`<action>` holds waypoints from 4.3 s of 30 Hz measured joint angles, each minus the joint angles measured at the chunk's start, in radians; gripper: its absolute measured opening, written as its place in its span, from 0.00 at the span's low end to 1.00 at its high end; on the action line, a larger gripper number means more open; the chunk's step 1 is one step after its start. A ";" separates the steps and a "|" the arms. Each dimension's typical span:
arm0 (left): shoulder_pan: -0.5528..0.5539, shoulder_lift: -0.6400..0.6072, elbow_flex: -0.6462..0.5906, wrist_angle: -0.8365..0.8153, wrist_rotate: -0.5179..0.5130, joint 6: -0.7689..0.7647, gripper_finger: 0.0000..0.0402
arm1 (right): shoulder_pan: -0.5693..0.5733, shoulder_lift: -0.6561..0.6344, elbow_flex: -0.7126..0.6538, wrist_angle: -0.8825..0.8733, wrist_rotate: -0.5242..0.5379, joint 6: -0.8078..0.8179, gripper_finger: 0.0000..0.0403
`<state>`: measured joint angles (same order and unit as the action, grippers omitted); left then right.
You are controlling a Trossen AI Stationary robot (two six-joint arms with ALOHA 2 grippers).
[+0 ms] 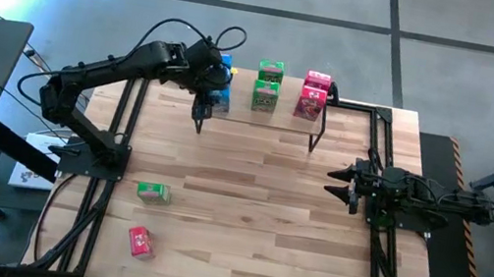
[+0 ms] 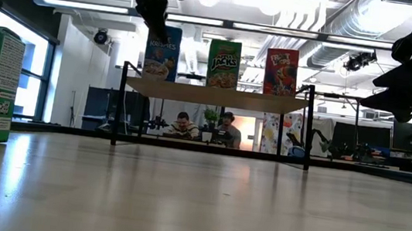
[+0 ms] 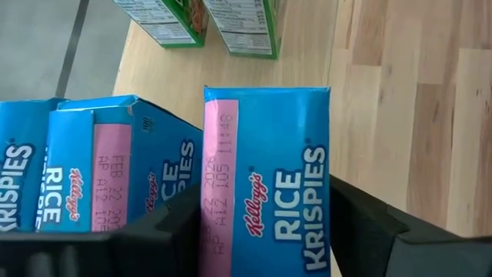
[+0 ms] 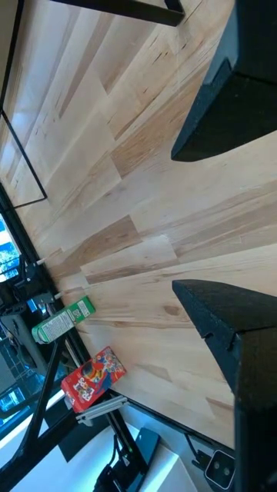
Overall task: Stack cereal on shelf
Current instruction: Put the blue cereal box on the shelf aligned with the other blue cereal boxes, then put the green cereal box on the shelf aligned with the other green cereal boxes
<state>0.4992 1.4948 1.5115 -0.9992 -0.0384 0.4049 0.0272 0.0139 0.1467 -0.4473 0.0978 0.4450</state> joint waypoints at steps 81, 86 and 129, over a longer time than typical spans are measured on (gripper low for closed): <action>-0.879 -0.330 -0.238 -0.420 -0.189 -1.000 0.61 | 0.000 0.000 0.000 0.000 0.000 0.000 0.64; -0.942 -0.331 -0.295 -0.384 -0.189 -1.098 0.65 | 0.000 0.000 0.000 0.000 0.000 0.000 0.64; -1.064 -0.328 -0.701 0.000 -0.169 -1.221 0.61 | 0.000 0.000 0.000 0.000 0.000 0.000 0.64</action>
<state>-0.5644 1.1667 0.8104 -0.9996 -0.2070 -0.8157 0.0269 0.0139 0.1467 -0.4474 0.0978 0.4450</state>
